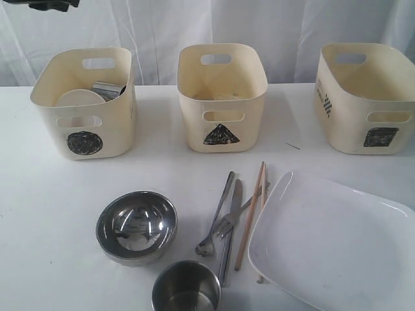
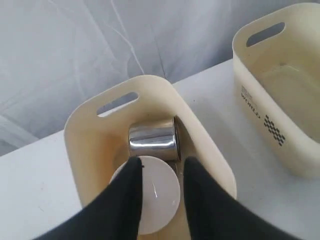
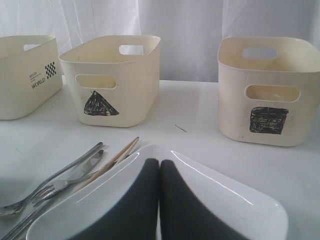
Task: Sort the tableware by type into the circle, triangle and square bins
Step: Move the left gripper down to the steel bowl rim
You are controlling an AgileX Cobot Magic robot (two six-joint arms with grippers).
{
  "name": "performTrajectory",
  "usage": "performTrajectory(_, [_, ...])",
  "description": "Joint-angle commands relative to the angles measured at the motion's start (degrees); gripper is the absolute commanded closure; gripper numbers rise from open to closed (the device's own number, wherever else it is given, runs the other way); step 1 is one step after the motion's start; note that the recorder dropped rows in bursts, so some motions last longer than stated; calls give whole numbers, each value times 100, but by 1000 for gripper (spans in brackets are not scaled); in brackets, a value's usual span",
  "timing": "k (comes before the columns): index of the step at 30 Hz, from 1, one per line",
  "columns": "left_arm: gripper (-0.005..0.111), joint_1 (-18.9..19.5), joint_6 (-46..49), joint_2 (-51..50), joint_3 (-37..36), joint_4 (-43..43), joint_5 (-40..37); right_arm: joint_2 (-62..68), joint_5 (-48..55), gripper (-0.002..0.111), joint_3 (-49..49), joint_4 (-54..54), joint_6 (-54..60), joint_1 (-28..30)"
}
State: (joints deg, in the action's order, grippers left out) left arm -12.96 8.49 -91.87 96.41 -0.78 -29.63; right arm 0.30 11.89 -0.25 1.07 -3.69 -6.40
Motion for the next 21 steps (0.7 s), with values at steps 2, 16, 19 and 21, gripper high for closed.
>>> performTrajectory(2, [72,-32,221,770,-824,-234,-29,-30,-21,108,25,-26,-5,13])
performTrajectory(16, [72,-218,1363,3007,-4391,-1550,1671,-30,-21,108,25,-26,-5,13])
performTrajectory(19, [72,-549,1363,3037,-4765,-1550,1867,-30,-21,108,25,-26,-5,13])
performTrajectory(21, [72,-774,1351,2981,-4919,-1550,2073,-30,-21,108,25,-26,-5,13])
